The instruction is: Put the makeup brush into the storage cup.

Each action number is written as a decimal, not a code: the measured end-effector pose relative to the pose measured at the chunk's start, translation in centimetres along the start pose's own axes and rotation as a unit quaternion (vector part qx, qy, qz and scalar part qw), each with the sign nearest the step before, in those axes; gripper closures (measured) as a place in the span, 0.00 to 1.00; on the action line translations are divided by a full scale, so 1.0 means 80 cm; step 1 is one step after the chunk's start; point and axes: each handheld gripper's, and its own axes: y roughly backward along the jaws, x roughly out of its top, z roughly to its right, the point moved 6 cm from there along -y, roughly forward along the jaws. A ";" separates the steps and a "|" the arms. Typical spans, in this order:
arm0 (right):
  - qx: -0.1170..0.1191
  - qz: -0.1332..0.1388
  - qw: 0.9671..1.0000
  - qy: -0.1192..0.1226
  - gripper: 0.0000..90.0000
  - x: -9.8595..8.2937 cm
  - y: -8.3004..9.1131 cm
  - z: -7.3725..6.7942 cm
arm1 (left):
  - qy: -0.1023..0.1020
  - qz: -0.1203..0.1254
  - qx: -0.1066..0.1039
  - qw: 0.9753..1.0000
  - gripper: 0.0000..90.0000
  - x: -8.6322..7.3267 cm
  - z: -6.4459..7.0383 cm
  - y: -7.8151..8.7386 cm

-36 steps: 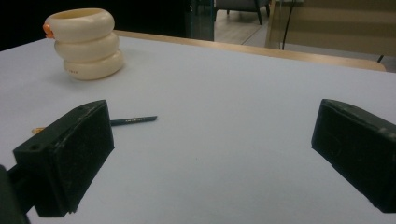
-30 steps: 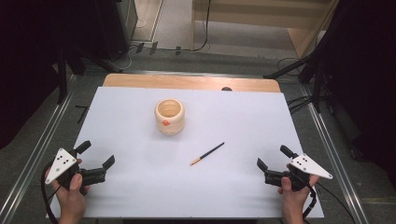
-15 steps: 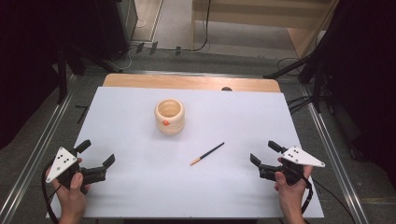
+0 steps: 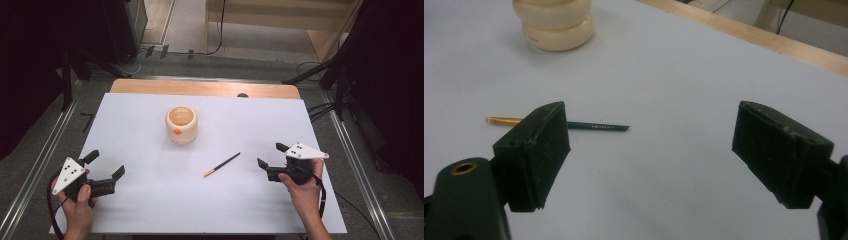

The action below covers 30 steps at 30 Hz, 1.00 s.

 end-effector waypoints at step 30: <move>0.164 -0.175 0.955 0.174 0.48 0.061 -0.079 -0.042 | -0.010 0.001 -0.004 1.000 0.00 0.002 0.006 -0.001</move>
